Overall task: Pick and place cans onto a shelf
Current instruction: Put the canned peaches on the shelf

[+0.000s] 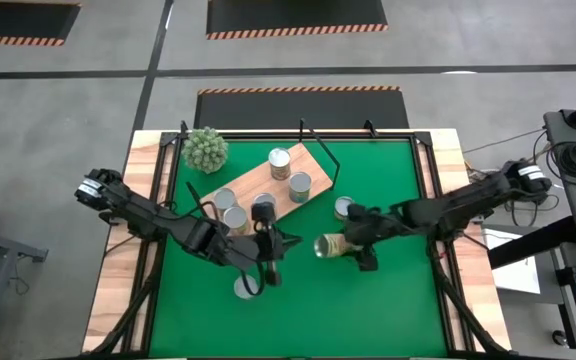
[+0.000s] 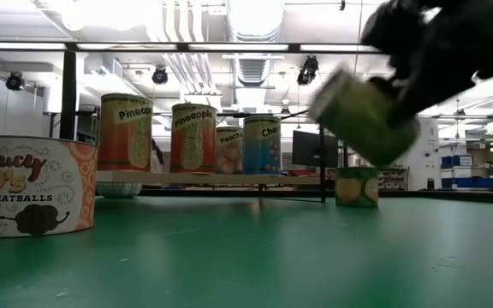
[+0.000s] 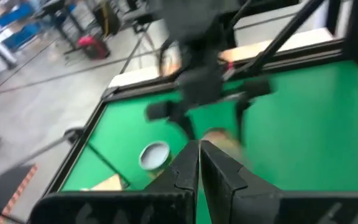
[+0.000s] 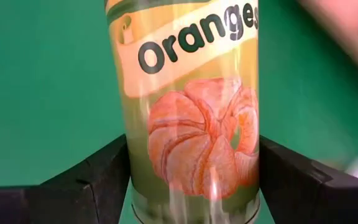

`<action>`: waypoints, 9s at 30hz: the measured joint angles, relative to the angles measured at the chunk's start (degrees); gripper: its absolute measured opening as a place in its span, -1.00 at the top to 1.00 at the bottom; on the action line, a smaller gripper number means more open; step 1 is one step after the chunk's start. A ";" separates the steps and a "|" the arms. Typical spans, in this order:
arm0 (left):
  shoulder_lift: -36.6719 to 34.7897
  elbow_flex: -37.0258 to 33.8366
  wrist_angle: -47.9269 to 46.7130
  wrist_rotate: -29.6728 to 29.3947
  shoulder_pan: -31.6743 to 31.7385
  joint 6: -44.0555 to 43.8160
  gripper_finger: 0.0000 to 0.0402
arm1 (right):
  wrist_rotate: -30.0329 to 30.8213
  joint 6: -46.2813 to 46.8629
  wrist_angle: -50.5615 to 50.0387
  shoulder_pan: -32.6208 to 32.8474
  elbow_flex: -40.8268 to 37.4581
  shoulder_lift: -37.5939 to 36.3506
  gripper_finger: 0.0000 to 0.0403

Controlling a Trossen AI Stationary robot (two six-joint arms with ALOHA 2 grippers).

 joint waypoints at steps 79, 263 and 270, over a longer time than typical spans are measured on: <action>13.15 -0.02 13.06 3.81 3.45 1.97 1.00 | 26.22 0.81 52.50 8.82 -14.74 4.25 -0.72; -11.78 -13.18 -29.41 22.75 33.53 3.35 0.99 | 22.77 -19.14 25.18 3.58 -2.18 -17.04 -0.78; -9.03 -13.08 -29.38 22.07 33.57 3.18 1.00 | 22.77 -19.15 25.16 3.58 -2.19 -17.04 -0.78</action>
